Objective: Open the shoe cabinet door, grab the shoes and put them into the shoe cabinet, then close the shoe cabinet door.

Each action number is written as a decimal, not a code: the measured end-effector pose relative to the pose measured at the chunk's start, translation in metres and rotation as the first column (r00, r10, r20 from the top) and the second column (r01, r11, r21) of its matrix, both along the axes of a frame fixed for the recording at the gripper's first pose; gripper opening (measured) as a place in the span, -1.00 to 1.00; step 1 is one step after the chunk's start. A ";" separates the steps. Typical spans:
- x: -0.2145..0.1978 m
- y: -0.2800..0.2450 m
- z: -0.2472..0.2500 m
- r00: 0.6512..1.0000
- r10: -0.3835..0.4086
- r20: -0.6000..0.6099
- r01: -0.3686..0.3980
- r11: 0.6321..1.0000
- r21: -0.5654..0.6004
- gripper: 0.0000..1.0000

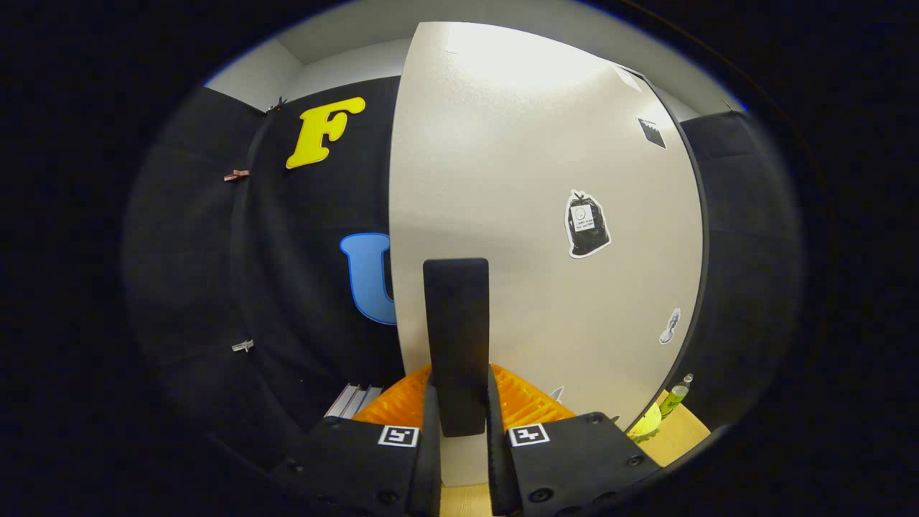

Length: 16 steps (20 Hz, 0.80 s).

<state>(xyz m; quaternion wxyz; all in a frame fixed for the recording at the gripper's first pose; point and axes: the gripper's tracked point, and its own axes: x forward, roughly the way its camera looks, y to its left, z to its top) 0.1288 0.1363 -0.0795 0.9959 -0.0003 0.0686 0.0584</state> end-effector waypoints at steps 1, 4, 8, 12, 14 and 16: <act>-0.009 -0.005 0.000 1.000 0.004 -0.002 -0.004 1.000 0.004 -0.39; -0.030 -0.017 0.003 1.000 0.012 -0.010 -0.012 1.000 0.013 -0.39; -0.056 -0.034 0.006 1.000 0.021 -0.014 -0.021 1.000 0.010 -0.40; -0.080 -0.052 0.008 0.999 0.034 -0.024 -0.033 0.999 0.015 -0.40; -0.091 -0.064 0.009 0.999 0.042 -0.026 -0.041 0.999 0.004 -0.40; -0.101 -0.077 0.010 0.998 0.054 -0.031 -0.054 0.999 0.005 -0.40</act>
